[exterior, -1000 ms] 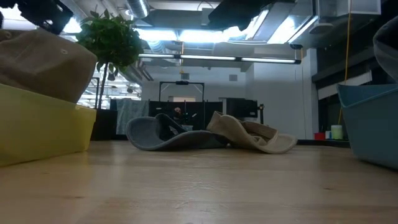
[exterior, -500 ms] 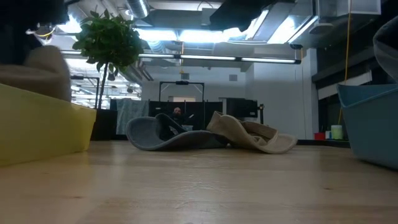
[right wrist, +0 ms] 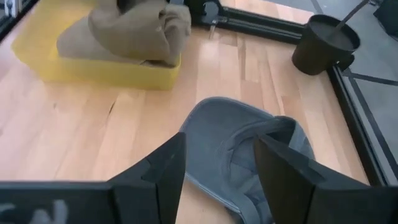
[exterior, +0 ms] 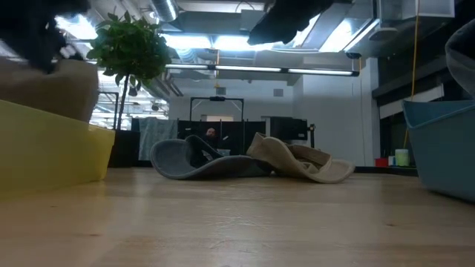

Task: Pick & Place hat
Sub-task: Put the left brown cap into the yellow bin, then put the blue cap into the blue bin

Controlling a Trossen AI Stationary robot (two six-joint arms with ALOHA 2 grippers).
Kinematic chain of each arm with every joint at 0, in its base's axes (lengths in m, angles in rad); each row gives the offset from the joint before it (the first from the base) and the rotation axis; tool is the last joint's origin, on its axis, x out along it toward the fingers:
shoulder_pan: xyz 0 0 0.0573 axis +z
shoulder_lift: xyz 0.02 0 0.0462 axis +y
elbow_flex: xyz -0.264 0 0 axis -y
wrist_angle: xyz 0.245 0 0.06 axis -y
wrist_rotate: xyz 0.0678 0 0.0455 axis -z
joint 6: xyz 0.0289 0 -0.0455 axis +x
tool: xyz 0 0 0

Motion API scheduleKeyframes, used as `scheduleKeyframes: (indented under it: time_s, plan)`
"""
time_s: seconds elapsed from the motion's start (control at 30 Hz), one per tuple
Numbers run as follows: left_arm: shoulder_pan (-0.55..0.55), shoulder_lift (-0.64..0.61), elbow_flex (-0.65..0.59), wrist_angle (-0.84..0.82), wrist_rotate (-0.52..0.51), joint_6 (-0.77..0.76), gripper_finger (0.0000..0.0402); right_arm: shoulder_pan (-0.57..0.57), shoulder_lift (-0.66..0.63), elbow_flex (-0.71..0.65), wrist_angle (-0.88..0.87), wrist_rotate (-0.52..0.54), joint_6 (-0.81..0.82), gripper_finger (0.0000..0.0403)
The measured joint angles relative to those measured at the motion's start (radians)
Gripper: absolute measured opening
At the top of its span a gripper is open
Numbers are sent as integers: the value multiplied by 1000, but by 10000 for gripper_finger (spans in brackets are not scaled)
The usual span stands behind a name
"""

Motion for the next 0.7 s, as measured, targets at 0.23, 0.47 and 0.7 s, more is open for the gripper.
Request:
scheduleKeyframes:
  time_s: [0.23, 0.47, 0.7]
  plan:
    - [20, -1, 172, 25, -65, 109, 12, 5, -10, 0, -66, -3, -46, 186]
    - [62, 18, 226, 114, -138, 253, 52, 6, -18, -90, -69, -70, 9, 186]
    - [191, 120, 226, 140, -163, 265, 109, 6, -90, -312, 117, -72, 57, 186]
